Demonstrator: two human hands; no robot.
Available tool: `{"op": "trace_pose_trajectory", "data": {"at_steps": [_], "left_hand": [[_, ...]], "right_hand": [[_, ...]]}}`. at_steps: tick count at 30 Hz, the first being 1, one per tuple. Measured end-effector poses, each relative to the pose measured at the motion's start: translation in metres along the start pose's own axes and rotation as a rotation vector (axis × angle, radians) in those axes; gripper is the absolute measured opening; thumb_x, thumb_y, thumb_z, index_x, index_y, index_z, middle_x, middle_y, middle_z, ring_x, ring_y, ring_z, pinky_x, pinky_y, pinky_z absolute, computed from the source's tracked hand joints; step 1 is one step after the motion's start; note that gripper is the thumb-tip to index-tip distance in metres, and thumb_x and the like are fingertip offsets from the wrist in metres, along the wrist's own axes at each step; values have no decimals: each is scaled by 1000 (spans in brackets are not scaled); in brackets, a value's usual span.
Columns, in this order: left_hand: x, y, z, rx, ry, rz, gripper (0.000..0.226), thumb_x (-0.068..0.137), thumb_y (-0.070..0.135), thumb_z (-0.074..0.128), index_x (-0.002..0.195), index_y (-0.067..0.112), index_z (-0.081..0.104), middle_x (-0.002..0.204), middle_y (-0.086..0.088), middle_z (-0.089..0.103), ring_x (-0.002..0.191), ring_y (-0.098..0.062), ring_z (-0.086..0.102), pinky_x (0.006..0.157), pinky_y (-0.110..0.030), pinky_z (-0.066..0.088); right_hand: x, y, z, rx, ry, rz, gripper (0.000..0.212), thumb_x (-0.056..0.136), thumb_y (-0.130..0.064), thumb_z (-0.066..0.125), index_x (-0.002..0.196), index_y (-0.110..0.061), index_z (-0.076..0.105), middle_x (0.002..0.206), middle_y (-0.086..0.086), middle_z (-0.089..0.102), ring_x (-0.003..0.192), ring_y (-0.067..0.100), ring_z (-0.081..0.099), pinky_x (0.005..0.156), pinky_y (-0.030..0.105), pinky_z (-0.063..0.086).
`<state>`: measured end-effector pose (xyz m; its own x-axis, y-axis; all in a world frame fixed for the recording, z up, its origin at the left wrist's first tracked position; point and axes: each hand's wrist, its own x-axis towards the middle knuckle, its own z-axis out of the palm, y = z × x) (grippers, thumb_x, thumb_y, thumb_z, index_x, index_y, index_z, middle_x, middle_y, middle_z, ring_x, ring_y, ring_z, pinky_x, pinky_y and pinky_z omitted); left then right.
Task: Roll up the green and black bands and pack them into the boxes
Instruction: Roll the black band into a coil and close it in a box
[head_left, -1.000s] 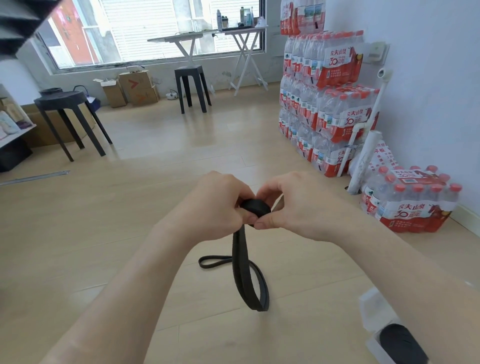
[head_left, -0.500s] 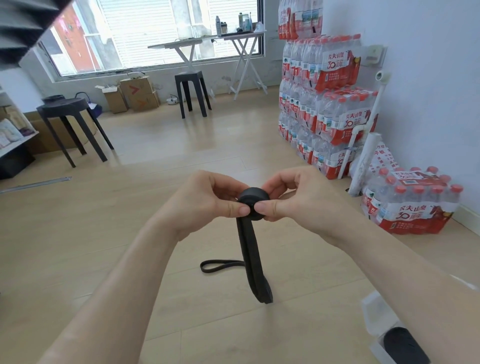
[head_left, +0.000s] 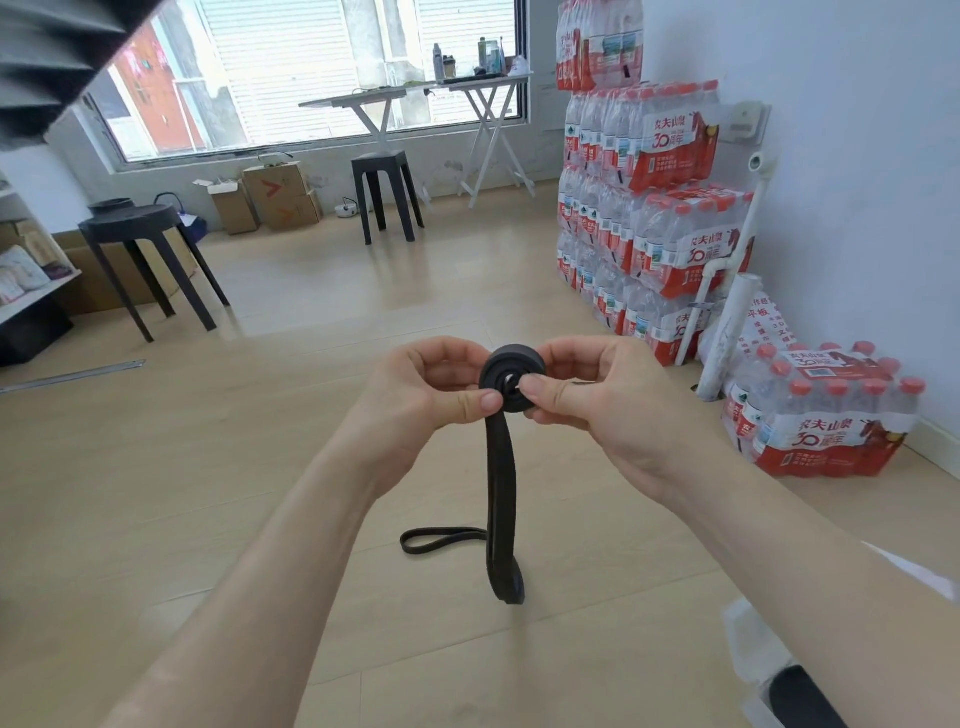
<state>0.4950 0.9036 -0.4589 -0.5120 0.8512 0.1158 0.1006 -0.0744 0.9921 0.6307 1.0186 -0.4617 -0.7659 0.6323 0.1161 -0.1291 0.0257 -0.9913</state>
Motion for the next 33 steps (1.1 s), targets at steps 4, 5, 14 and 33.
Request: {"op": "trace_pose_trajectory", "data": {"at_steps": [4, 5, 14, 33], "left_hand": [[0, 1, 8, 32, 102, 12, 26, 65, 5, 77, 86, 9, 61, 75, -8, 72, 67, -17, 66, 60, -23, 52], [0, 1, 9, 37, 123, 24, 23, 69, 3, 76, 84, 10, 59, 74, -7, 72, 65, -15, 65, 60, -23, 53], [-3, 7, 16, 138, 90, 143, 25, 75, 7, 75, 88, 12, 54, 86, -5, 75, 72, -27, 67, 76, -30, 56], [-9, 14, 0, 730, 57, 274, 33, 66, 4, 81, 78, 28, 61, 70, 6, 68, 67, -23, 61, 69, -38, 53]], "right_hand": [[2, 2, 1, 67, 33, 7, 17, 81, 5, 68, 98, 3, 65, 102, 28, 66, 79, 21, 66, 65, 20, 54], [2, 2, 2, 88, 38, 11, 17, 82, 5, 67, 98, 2, 65, 100, 27, 65, 79, 20, 66, 65, 20, 53], [0, 2, 8, 383, 56, -12, 15, 84, 8, 61, 97, 0, 61, 90, 16, 66, 77, 15, 68, 72, 23, 55], [-9, -21, -2, -765, -94, -73, 16, 71, -26, 81, 84, -24, 72, 81, -5, 71, 72, 10, 67, 67, 27, 53]]}}
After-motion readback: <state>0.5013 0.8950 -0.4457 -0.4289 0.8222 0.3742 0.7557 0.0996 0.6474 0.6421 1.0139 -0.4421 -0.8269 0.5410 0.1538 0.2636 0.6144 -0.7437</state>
